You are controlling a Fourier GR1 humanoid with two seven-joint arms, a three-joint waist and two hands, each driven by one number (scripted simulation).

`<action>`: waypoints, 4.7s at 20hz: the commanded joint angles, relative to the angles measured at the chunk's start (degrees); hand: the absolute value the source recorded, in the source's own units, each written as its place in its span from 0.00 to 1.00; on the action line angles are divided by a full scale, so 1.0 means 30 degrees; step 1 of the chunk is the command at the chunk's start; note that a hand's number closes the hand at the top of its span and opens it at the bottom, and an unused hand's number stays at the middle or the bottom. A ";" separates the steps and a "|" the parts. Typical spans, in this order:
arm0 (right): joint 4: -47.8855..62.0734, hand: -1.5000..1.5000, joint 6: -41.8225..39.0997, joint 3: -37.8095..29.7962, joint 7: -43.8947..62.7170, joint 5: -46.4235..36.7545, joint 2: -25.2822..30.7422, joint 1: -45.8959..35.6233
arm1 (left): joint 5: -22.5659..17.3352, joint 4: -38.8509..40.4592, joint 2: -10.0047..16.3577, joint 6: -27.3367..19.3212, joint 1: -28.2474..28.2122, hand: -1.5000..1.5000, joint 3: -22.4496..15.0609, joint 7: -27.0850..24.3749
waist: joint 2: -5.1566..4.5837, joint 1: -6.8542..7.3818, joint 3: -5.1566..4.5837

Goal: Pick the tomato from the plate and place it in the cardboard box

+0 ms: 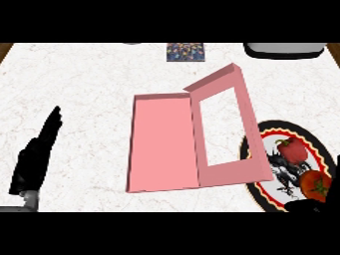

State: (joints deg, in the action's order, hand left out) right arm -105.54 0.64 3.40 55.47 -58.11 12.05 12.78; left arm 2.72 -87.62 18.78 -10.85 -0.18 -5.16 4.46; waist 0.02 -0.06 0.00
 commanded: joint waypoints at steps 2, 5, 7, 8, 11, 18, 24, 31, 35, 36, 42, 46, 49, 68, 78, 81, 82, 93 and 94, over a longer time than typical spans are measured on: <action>0.1080 0.00 -0.0376 -0.0518 -0.0525 0.0146 -0.0368 -0.0743 | 0.0265 0.0689 -0.0596 0.0803 -0.1055 0.50 0.0526 -0.1733 | -0.0002 0.0025 -0.0002; 0.1294 1.00 0.1183 -0.0265 -0.1801 0.0376 -0.1163 0.0743 | 0.0274 -0.0771 -0.0251 0.1140 0.0024 0.50 0.1018 0.0749 | 0.0009 -0.0016 0.0003; 0.2129 1.00 0.0993 -0.0843 -0.2048 -0.0634 -0.0151 -0.0125 | 0.0292 0.0231 -0.0291 0.1459 -0.0021 0.50 0.1415 -0.0337 | 0.0000 0.0008 -0.0001; 0.1979 1.00 0.2572 0.0276 -0.2368 -0.2060 -0.0614 0.1113 | 0.0528 -0.1756 -0.0423 0.0995 -0.0317 0.50 0.0744 0.1449 | 0.0025 0.0027 0.0008; 0.2173 1.00 0.1318 -0.0257 -0.0317 -0.3825 0.0125 -0.1571 | 0.0665 -0.0950 -0.0794 0.0949 -0.0714 0.50 0.0724 0.0318 | -0.0007 0.0130 -0.0006; -0.2931 1.00 0.0147 0.7125 0.0008 -0.6734 -0.2603 0.5003 | 0.1036 -0.0564 -0.0985 0.0607 -0.0229 0.50 0.0988 0.0693 | 0.0119 -0.0313 -0.0043; -0.4662 1.00 0.1722 1.2451 0.1539 -1.1465 -0.2610 0.8999 | 0.0863 -0.0670 -0.0471 0.1256 0.0258 0.50 0.1530 0.1118 | 0.0074 -0.0208 -0.0011; -0.7910 1.00 -0.0543 1.4971 0.3318 -1.5355 -0.2804 0.9076 | 0.1114 -0.0547 -0.1355 0.1320 -0.0950 0.50 0.1189 -0.0293 | 0.0042 -0.0098 -0.0015; -1.0033 1.00 0.0639 1.7966 0.1627 -1.6323 -0.3608 0.7965 | 0.1121 0.0446 -0.1183 0.1357 -0.0267 0.50 0.1508 -0.0526 | 0.0061 -0.0170 -0.0033; -0.9953 1.00 0.1210 1.8445 0.1384 -1.6860 -0.3567 0.7565 | 0.1180 -0.0346 -0.1168 0.1160 -0.0820 0.50 0.1533 -0.0335 | 0.0123 -0.0039 -0.0023; -1.0429 1.00 0.1873 2.0223 0.0307 -1.7047 -0.3914 0.4691 | 0.1328 -0.0319 -0.0876 0.1432 0.0186 0.50 0.1505 0.0506 | 0.0017 0.0098 -0.0035; -1.0270 1.00 0.1724 1.9955 0.0531 -1.6154 -0.3884 0.3364 | 0.1226 -0.0767 -0.1181 0.1399 -0.0086 0.50 0.1315 0.0419 | -0.0057 0.0552 -0.0040; -1.0123 1.00 0.1215 1.9532 0.0693 -1.5489 -0.3872 0.2121 | 0.1532 -0.0023 -0.1485 0.1323 0.0186 0.50 0.0980 0.0033 | -0.0204 0.0621 -0.0071; -0.4906 1.00 -0.0172 1.1713 0.4082 -0.6443 -0.3910 -0.6130 | 0.1686 -0.0231 -0.1583 0.1699 0.0918 0.50 0.0632 0.0245 | -0.0580 0.1558 -0.0050; 0.4739 0.00 0.3586 0.7553 0.5205 -0.1271 -0.4002 -1.3598 | 0.2050 -0.0406 -0.1846 0.1438 0.1107 0.50 0.0441 0.0892 | -0.0362 0.1464 0.0007; 0.7065 0.00 0.5593 0.6920 0.4377 -0.0017 -0.4007 -1.5833 | 0.2148 -0.0045 -0.2318 0.1339 0.0846 0.50 0.0106 0.0599 | -0.0344 0.1419 0.0007; 0.7498 0.00 0.6624 0.6858 0.3930 0.0129 -0.4008 -1.5663 | 0.1920 -0.0179 -0.1822 0.1514 0.1559 0.50 0.0701 0.1383 | -0.0284 0.1149 0.0019; 0.5659 0.00 1.5010 0.4045 0.1919 -0.0128 -0.4012 -1.5930 | 0.1853 -0.0512 -0.1681 0.1508 0.0168 0.50 0.0992 0.0290 | -0.0025 0.0427 0.0030; 0.5559 0.00 1.5497 0.4636 0.2621 -0.0349 -0.4013 -1.5948 | 0.1422 -0.0058 -0.1523 0.1819 -0.0405 0.50 0.1366 -0.0336 | -0.0008 0.0471 0.0002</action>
State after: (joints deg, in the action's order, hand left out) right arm -86.44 36.77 17.57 57.81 -60.12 0.29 -35.13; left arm 7.92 -88.47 13.67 -6.03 0.72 -2.20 5.49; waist -0.27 2.04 0.05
